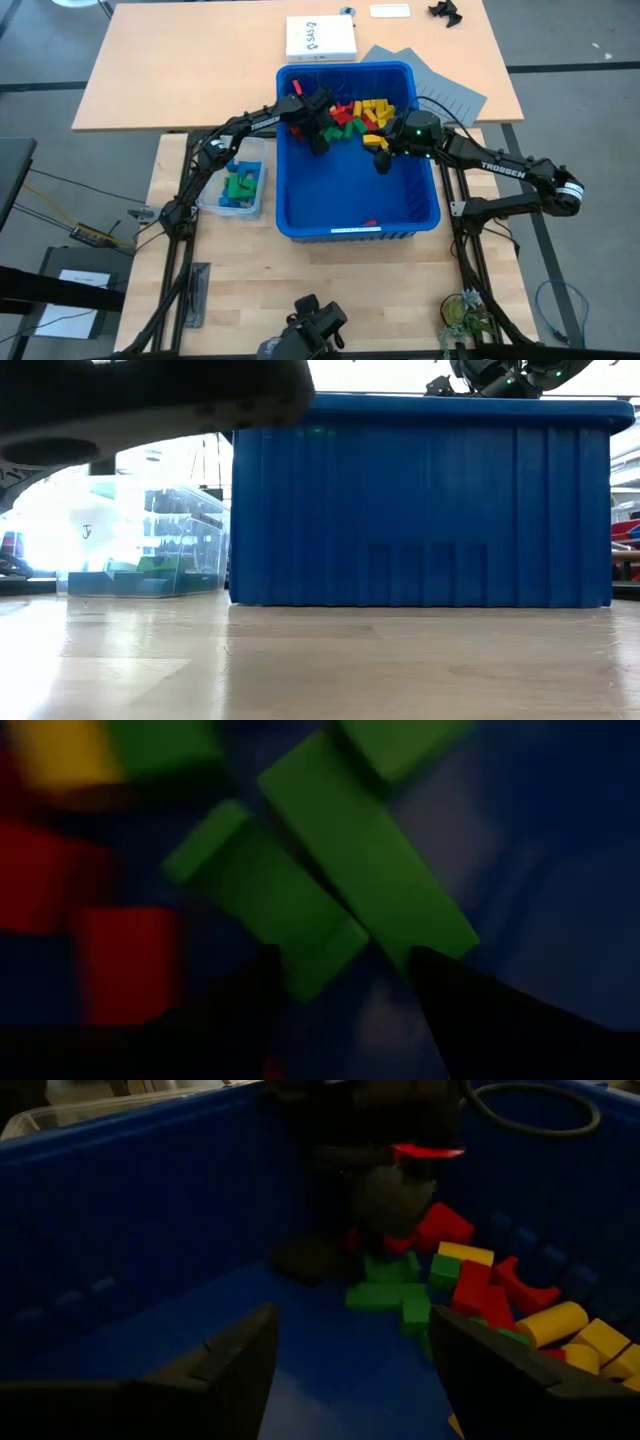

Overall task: Sort blocks
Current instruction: Put the green block into the transparent bin

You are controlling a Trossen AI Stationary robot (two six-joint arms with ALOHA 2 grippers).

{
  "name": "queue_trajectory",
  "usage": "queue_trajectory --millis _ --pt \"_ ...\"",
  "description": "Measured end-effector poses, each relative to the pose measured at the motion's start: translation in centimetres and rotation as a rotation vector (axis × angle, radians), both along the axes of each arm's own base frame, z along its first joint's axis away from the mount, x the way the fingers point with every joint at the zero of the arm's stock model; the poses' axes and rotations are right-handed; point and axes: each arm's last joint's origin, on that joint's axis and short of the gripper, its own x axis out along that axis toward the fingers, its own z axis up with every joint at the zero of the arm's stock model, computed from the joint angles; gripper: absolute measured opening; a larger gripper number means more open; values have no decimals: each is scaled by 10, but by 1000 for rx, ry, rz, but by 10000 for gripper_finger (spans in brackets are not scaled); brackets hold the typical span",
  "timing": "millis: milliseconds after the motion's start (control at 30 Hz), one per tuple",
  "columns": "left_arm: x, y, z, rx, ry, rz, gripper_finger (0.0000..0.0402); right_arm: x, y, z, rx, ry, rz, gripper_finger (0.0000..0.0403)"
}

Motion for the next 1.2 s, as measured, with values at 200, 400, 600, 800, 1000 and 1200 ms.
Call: queue_trajectory --millis 200,400,600,800,1000,1200 --pt "1 -17 6 -77 67 -64 241 0 0 0 7 2 11 255" --pt "10 -21 23 58 94 -135 240 0 1 -1 9 0 17 252" --pt "12 -25 19 128 175 -406 224 0 1 -2 10 3 17 253" --pt "12 -29 2 147 229 -565 202 -2 2 -16 29 34 16 254" --pt "15 -31 -8 192 247 -621 161 -2 2 -18 13 38 24 254" --pt "17 -29 -10 244 279 -627 62 -1 2 -17 -1 31 27 254"
